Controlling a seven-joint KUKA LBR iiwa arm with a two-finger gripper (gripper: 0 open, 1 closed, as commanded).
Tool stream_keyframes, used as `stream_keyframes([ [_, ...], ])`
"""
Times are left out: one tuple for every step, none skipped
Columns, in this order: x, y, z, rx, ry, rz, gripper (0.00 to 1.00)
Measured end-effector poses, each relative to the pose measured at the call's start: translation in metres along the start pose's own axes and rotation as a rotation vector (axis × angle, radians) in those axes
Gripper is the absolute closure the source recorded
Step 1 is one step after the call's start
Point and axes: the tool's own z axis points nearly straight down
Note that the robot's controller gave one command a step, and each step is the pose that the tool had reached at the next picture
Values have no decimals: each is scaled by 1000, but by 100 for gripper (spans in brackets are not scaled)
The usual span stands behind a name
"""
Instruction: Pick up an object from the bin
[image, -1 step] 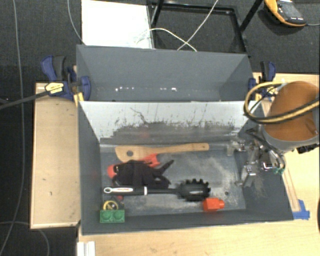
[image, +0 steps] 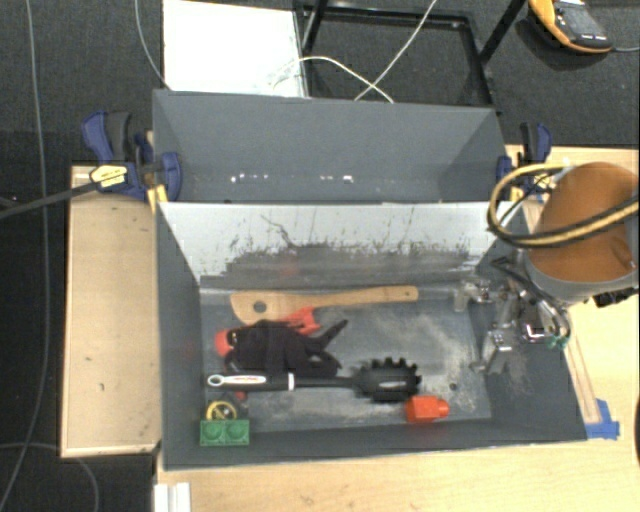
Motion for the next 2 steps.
stream_keyframes([
  [4,49,65,-3,3,148,0],
  [14,50,52,1,-4,132,0],
])
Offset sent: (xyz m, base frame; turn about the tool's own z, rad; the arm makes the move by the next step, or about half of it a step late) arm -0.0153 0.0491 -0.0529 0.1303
